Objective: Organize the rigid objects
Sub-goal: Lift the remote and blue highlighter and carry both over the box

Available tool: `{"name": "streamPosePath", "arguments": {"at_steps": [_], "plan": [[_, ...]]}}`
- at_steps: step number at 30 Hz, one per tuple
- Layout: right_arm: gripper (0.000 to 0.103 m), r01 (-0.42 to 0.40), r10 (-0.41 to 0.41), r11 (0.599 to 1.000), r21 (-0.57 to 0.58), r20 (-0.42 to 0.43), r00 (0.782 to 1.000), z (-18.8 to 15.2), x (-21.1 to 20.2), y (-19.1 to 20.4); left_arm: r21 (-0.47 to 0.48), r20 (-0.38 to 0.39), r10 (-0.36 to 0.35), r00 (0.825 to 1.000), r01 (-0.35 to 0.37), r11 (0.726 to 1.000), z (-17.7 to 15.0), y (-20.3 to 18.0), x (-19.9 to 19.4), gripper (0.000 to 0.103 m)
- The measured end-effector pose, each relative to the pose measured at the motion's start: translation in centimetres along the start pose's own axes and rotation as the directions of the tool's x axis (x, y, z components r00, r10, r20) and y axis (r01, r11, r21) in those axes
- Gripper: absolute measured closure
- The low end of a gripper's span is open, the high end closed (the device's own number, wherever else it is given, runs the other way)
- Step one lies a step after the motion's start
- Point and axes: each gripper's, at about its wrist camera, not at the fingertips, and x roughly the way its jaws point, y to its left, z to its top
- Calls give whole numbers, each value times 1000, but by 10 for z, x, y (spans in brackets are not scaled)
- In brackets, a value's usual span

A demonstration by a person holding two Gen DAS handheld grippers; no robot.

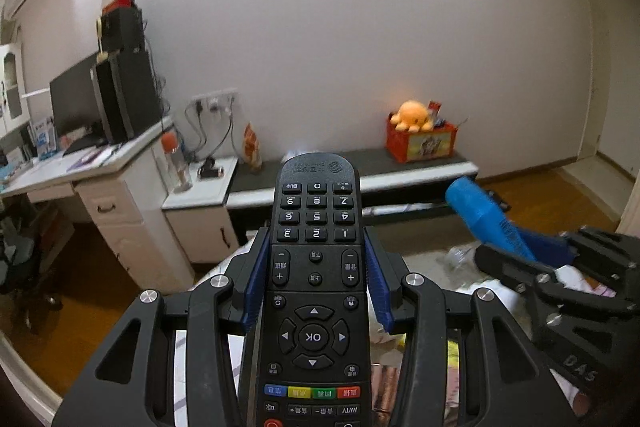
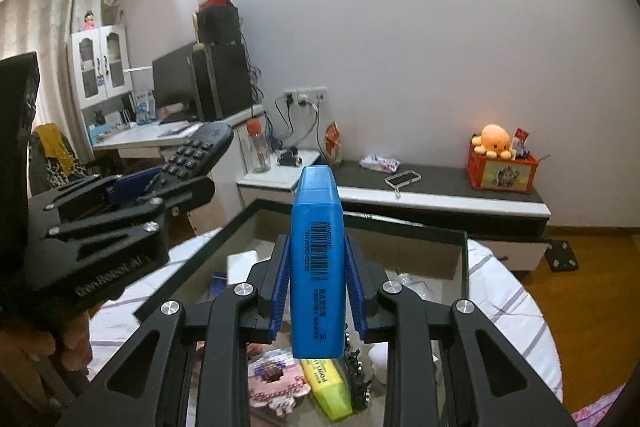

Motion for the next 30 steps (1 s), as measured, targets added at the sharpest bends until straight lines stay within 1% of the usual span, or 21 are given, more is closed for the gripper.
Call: {"name": "streamPosePath", "arguments": {"at_steps": [5,10,13,17,21,25,28,30], "plan": [[76,22,-21,1000,7,-65,998,-10,24,-5,1,-69,22,997,-22,1000,-16,0,31,59],[76,46,-42,999,26,-130,991,-18,44,-11,31,-118,23,993,-19,999,-23,-4,51,59],[76,55,-49,998,32,-166,985,-19,51,-15,35,-148,12,989,-7,999,-24,-5,60,59],[76,38,-33,999,21,-199,979,-15,57,-13,32,-157,-1,988,6,999,-22,0,58,58],[76,32,-32,999,-4,-258,966,-10,66,-9,6,-181,3,984,-2,1000,-19,11,61,58],[76,34,-31,999,6,-280,960,-3,75,-8,0,-201,-3,980,3,1000,-19,11,68,58],[76,32,-28,999,9,-293,956,-3,81,-5,5,-179,-3,984,4,1000,-18,10,65,58],[76,32,-28,999,9,-278,960,-2,81,-2,14,-169,0,986,2,1000,-19,8,64,58]]}}
